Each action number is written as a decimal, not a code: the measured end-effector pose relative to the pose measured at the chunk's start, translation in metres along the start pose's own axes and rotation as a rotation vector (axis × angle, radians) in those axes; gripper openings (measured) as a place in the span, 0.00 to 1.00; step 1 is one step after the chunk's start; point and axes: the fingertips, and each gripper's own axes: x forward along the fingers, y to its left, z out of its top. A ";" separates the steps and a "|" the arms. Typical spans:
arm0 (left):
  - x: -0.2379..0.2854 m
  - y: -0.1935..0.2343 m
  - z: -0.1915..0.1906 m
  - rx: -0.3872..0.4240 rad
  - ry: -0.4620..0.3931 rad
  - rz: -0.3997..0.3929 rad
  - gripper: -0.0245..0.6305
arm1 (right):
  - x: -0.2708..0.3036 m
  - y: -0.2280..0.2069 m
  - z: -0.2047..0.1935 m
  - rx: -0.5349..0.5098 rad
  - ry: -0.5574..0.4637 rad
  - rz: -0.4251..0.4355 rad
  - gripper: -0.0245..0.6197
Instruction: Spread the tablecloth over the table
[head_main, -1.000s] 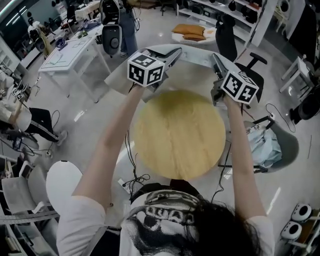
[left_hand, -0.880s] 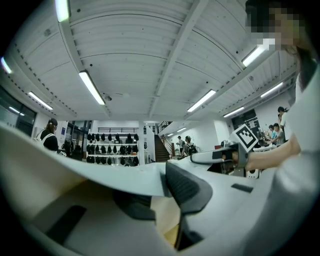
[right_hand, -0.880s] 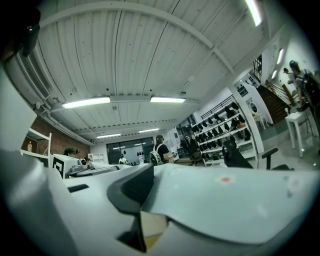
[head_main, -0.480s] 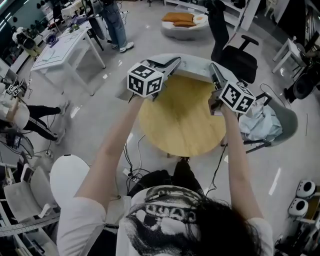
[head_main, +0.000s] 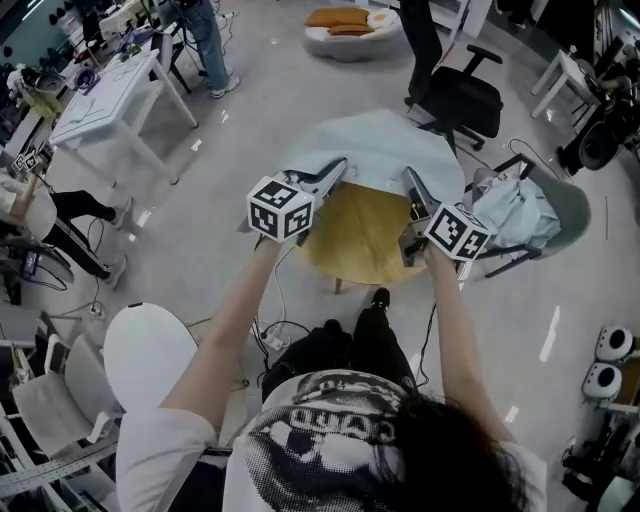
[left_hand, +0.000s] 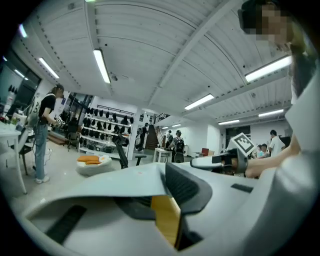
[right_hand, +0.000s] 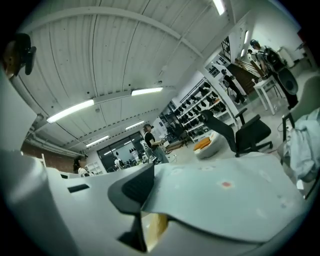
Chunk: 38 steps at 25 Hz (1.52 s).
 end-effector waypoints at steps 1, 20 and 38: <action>-0.007 -0.002 -0.009 -0.022 0.004 0.005 0.13 | -0.004 0.001 -0.010 0.011 0.008 -0.001 0.15; -0.076 -0.036 -0.172 -0.507 0.113 0.145 0.15 | -0.059 -0.024 -0.162 0.214 0.247 -0.015 0.15; -0.110 -0.069 -0.292 -0.674 0.362 0.319 0.12 | -0.106 -0.057 -0.279 0.402 0.412 -0.109 0.09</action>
